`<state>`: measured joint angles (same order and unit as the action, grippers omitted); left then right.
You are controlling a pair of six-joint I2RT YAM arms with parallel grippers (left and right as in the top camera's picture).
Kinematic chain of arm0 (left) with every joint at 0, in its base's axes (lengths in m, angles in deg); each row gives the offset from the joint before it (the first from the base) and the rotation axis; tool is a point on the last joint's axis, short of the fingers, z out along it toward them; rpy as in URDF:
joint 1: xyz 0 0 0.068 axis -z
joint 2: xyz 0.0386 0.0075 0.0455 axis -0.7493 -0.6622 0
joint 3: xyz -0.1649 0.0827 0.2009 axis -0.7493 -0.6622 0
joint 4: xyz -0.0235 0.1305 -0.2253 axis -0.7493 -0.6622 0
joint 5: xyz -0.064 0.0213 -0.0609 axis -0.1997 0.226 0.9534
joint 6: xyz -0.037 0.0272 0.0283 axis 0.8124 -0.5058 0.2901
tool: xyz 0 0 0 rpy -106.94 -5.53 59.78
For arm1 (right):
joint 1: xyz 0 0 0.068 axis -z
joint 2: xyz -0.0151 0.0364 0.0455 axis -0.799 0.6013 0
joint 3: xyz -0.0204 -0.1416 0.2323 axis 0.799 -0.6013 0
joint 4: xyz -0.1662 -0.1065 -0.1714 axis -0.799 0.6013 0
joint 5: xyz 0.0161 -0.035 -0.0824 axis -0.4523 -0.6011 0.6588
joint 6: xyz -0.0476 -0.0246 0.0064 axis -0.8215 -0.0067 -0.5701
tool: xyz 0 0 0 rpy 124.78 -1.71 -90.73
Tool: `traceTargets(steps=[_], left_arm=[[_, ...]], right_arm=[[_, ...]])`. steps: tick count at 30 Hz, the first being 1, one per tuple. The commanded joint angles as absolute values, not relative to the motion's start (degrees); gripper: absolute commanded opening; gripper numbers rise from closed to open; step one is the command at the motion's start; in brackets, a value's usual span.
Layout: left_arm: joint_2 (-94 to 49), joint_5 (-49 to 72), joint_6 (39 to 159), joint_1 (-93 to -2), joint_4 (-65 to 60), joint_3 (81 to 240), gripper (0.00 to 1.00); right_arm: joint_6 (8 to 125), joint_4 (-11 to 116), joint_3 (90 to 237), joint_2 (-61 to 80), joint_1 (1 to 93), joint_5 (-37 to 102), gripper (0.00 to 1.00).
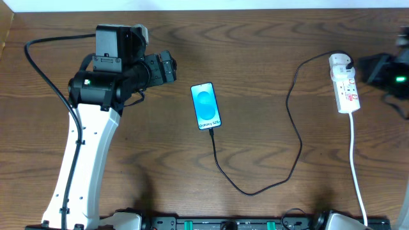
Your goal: Plug charger to phone and switch on socket
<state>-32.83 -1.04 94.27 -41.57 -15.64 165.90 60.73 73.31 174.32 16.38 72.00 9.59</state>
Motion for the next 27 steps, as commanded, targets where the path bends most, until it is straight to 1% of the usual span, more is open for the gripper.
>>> traceTargets(steps=[1,2,5,7,8,9,11,16,27], left_arm=[[-32.52,-1.43,93.97,-41.5,-15.75,166.32,0.94],[-32.52,-1.43,93.97,-41.5,-15.75,166.32,0.94],[-32.52,-1.43,93.97,-41.5,-15.75,166.32,0.94],[-32.52,-1.43,93.97,-41.5,-15.75,166.32,0.94],[-32.52,-1.43,93.97,-41.5,-15.75,166.32,0.94],[-32.52,-1.43,93.97,-41.5,-15.75,166.32,0.94],[-32.52,-1.43,93.97,-41.5,-15.75,166.32,0.94],[-32.52,-1.43,93.97,-41.5,-15.75,166.32,0.94],[-32.52,-1.43,93.97,-41.5,-15.75,166.32,0.94]], right_arm=[[55.96,76.44,174.36,15.18,62.4,16.96,0.01],[55.81,77.73,174.36,15.27,58.45,19.27,0.01],[55.85,79.24,174.36,15.29,50.78,24.89,0.02],[55.85,79.35,174.36,15.29,46.12,28.48,0.12],[55.85,79.35,174.36,15.29,44.35,29.98,0.24],[55.87,79.35,174.36,15.29,42.67,31.54,0.43],[55.85,79.3,174.36,15.29,40.29,32.78,0.99],[55.87,79.78,174.36,15.29,37.79,32.65,0.99],[55.85,79.96,174.36,15.29,37.71,35.03,0.99]])
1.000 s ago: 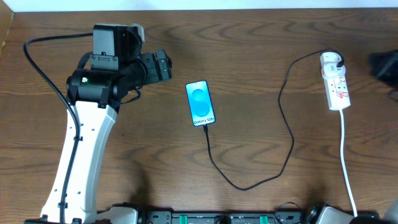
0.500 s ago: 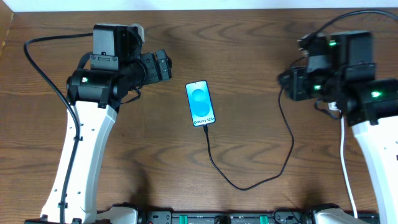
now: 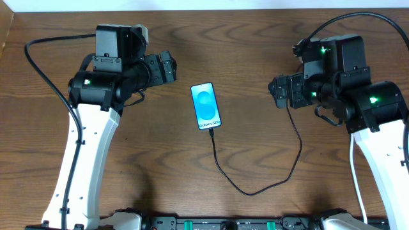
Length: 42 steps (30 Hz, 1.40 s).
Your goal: Plug charger to phone and switch on socket
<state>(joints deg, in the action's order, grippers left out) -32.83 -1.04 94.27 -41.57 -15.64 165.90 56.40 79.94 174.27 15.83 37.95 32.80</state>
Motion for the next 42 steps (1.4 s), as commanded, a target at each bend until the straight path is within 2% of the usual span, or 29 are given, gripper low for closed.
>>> traceTargets(steps=[1,15,22,27,33,42], left_arm=[[-32.52,-1.43,93.97,-41.5,-15.75,166.32,0.94],[-32.52,-1.43,93.97,-41.5,-15.75,166.32,0.94],[-32.52,-1.43,93.97,-41.5,-15.75,166.32,0.94],[-32.52,-1.43,93.97,-41.5,-15.75,166.32,0.94],[-32.52,-1.41,93.97,-41.5,-15.75,166.32,0.94],[-32.52,-1.43,93.97,-41.5,-15.75,166.32,0.94]], right_arm=[[55.87,79.78,174.34,15.31,37.71,35.01,0.99],[56.24,66.12,172.46,15.27,40.29,40.17,0.99],[55.2,50.54,160.39,7.59,42.76,39.95,0.99],[55.22,42.06,147.56,-1.83,46.27,38.09,0.99],[55.33,27.54,124.72,-21.63,51.32,37.2,0.99],[54.98,23.26,103.74,-45.17,53.49,37.92,0.99]])
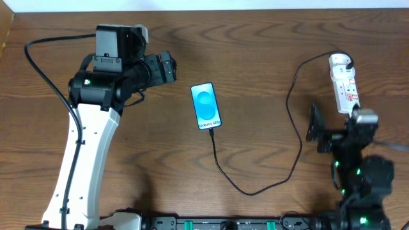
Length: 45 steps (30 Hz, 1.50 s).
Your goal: Plug charger to phone and switch on socket
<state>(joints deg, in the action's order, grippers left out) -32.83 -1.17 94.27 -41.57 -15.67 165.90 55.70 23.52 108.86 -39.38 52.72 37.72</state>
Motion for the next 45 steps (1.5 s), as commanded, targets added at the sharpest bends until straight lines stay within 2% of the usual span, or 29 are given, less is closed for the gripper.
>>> traceTargets(steps=[1,13,45], left_arm=[[-32.52,-1.43,93.97,-41.5,-15.75,166.32,0.94],[-32.52,-1.43,93.97,-41.5,-15.75,166.32,0.94],[-32.52,-1.43,93.97,-41.5,-15.75,166.32,0.94]], right_arm=[[54.76,23.24,102.17,-46.94,53.49,38.05,0.99],[56.92,23.83,89.6,-61.15,53.36,37.22,0.99],[56.92,23.79,89.62,-61.34,53.33,37.2,0.99]])
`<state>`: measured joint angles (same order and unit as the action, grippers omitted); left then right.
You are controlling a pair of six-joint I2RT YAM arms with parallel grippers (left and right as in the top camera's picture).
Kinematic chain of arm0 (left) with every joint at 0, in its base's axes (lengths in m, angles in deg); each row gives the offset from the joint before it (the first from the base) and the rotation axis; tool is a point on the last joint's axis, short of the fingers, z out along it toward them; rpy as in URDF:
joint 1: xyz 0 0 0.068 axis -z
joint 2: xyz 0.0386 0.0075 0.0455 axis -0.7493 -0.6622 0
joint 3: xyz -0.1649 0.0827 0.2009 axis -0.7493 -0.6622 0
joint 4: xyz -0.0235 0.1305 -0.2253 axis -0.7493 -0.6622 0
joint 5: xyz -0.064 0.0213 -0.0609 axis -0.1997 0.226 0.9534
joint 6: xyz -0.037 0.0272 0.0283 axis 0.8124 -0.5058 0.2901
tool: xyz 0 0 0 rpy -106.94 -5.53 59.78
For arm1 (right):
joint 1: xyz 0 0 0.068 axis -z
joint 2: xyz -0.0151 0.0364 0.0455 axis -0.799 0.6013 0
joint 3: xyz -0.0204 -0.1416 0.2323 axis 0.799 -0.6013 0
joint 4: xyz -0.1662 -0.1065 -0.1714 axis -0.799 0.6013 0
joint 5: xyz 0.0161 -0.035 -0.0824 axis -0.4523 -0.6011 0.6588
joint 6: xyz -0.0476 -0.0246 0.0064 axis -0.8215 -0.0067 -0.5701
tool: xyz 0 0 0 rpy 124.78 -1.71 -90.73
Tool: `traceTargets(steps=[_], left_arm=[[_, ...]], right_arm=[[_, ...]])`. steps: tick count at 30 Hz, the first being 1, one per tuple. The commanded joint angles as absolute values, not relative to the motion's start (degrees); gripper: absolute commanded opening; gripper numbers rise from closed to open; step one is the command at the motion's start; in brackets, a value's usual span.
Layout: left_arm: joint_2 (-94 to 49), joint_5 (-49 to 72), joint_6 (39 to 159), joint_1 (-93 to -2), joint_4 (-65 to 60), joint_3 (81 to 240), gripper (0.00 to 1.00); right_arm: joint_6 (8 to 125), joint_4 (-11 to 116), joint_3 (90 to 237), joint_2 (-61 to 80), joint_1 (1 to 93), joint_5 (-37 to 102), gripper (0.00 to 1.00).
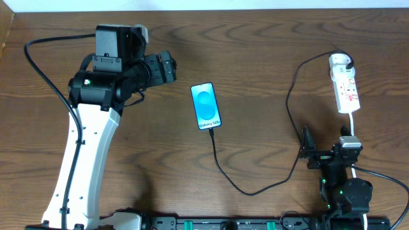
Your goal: Plug charger to phone and switch on socket
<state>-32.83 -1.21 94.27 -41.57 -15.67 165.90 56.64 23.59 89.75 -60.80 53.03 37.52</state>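
The phone (206, 106) lies face up mid-table, its screen lit blue. A black charger cable (249, 190) is plugged into its near end. The cable loops forward, then runs back to a plug (340, 61) seated in the white power strip (347, 89) at the far right. The state of the strip's switch is too small to read. My left gripper (171, 68) hovers left of the phone's top end, holding nothing. My right gripper (305, 149) is low at the front right, pointing left, clear of the strip and just right of the cable.
The strip's white lead (355, 137) runs toward the front edge past the folded right arm (345, 191). The left arm's white link (80, 160) slants across the left side. The table's front rail (223, 223) holds the arm bases.
The right arm has drawn further back toward the front edge and sits lower and more folded. The left arm, phone, cable and strip are where they were.
At first the right arm was at the far right edge beside the strip, with the phone lit and cabled. Then it stood over the strip, hiding it. Afterwards it was in front of the uncovered strip, and now it is folded near its base. The left arm never moved.
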Motion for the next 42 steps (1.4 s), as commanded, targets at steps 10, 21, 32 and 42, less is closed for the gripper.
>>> traceTargets(steps=[10,21,32,42], left_arm=[[-31.69,-1.48,93.94,-41.44,-15.78,166.27,0.94],[-12.65,-12.01,93.94,-41.5,-14.2,154.17,0.94],[15.04,-15.51,88.55,-42.38,11.11,121.95,0.94],[31.17,-15.51,83.5,-44.34,28.09,101.71,0.94]], right_arm=[[56.94,23.76,89.62,-61.34,53.33,37.2,0.99],[56.94,23.79,89.62,-61.34,53.33,37.2,0.99],[56.94,23.79,89.62,-61.34,53.33,37.2,0.99],[56.94,23.76,89.62,-61.34,53.33,37.17,0.99]])
